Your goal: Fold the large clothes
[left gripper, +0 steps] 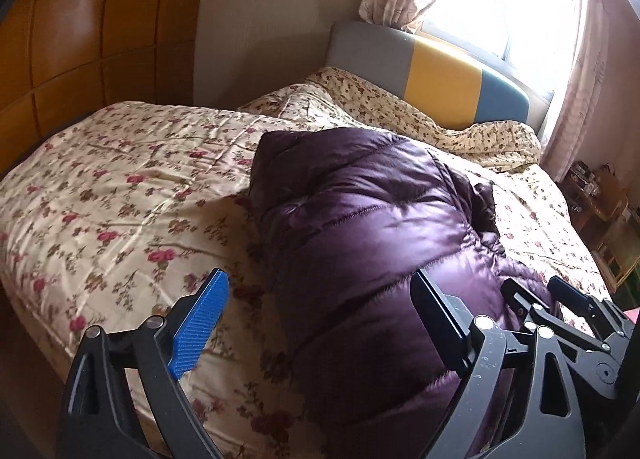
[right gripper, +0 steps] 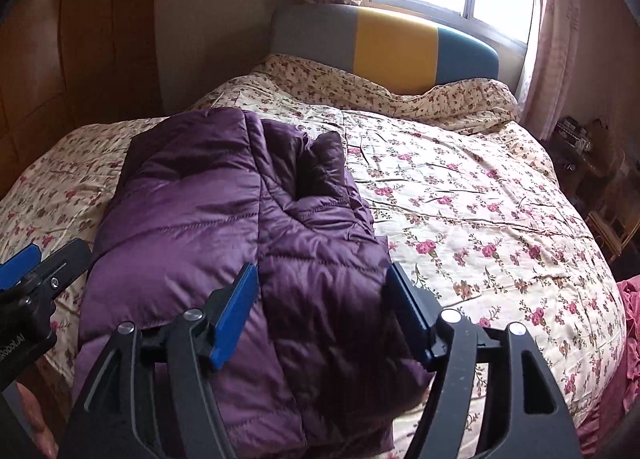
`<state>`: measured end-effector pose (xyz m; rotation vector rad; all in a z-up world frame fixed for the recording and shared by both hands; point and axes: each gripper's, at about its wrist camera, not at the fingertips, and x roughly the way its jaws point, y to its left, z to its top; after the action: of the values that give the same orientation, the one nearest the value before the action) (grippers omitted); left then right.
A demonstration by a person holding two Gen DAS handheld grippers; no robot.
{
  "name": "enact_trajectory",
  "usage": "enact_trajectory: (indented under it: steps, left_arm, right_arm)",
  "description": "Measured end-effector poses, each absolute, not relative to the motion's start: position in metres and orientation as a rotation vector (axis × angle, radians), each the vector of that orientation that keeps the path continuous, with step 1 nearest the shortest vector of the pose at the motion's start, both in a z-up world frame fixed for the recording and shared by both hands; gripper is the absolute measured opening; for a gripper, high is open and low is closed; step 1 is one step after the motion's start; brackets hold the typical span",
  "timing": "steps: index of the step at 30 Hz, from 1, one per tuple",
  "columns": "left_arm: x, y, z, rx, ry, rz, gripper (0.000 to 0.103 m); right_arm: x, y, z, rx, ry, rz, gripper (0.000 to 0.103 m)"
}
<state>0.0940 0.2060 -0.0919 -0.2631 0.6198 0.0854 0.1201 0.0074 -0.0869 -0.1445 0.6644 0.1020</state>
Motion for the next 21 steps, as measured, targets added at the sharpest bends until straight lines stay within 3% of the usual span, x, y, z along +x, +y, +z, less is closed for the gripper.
enact_trajectory:
  steps: [21]
  left_arm:
    - [0.034,0.182,-0.079,-0.246,0.598,0.127,0.099]
  right_arm:
    - [0.078,-0.011,-0.082,-0.149,0.650,0.124,0.084]
